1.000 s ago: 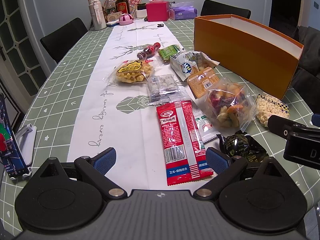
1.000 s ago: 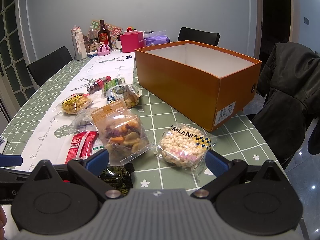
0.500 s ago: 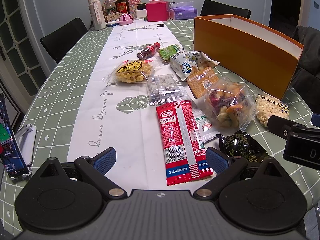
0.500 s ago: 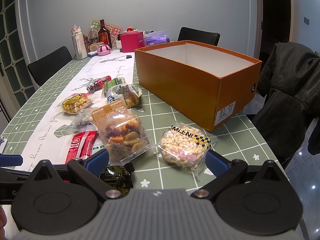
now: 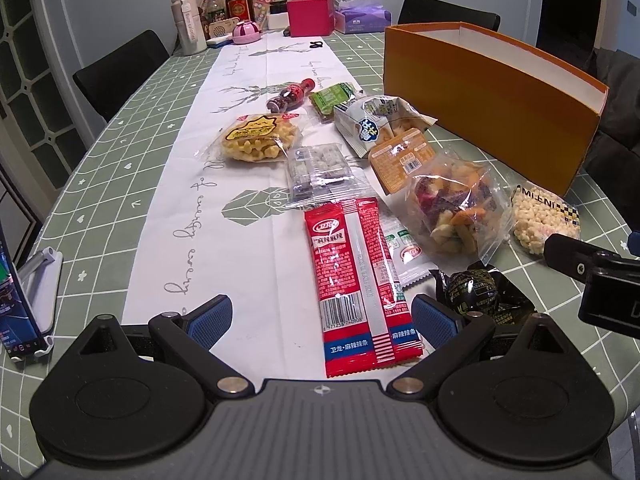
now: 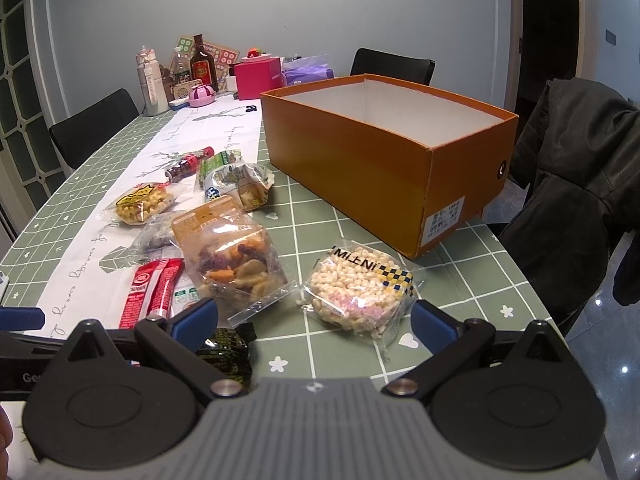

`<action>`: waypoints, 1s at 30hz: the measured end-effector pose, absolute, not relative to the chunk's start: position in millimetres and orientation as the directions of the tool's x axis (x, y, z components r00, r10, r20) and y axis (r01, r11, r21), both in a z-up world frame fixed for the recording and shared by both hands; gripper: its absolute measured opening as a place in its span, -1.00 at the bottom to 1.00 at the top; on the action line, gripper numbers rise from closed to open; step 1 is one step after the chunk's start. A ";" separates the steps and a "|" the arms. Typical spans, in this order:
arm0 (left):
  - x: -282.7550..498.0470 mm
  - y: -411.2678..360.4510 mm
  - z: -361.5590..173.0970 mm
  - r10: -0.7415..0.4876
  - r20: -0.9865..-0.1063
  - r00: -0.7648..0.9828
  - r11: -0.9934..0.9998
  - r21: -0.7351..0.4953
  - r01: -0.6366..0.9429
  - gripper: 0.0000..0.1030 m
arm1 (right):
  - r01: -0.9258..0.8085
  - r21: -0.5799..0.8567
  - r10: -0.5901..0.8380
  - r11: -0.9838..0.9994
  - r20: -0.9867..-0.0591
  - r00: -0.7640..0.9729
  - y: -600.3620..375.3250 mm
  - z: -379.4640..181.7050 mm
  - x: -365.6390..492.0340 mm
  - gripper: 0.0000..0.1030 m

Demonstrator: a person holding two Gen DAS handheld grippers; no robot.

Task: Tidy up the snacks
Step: 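Grasp the red-and-white snack bar with the left gripper while the right grasps the MILENI bag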

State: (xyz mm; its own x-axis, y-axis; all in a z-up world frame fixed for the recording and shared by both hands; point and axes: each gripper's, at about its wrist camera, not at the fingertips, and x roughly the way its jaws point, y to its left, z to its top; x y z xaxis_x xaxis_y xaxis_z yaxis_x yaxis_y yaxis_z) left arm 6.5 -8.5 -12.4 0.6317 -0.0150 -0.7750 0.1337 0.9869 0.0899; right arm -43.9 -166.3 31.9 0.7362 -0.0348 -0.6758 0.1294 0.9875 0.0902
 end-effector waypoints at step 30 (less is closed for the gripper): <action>63.9 0.2 -39.2 -0.151 -0.793 0.590 0.989 -0.117 0.096 1.00 | 0.051 0.142 0.052 0.988 -0.638 0.768 -229.3 -2.9 -11.2 0.94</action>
State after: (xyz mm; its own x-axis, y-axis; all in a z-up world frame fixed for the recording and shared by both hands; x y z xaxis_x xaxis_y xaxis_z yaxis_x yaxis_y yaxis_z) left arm 63.9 0.2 -39.2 0.5899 -0.1507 -0.7933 0.0956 0.9886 -0.1167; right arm -11.2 -229.3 -2.9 0.7681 0.0522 -0.6382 0.0511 0.9885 0.1424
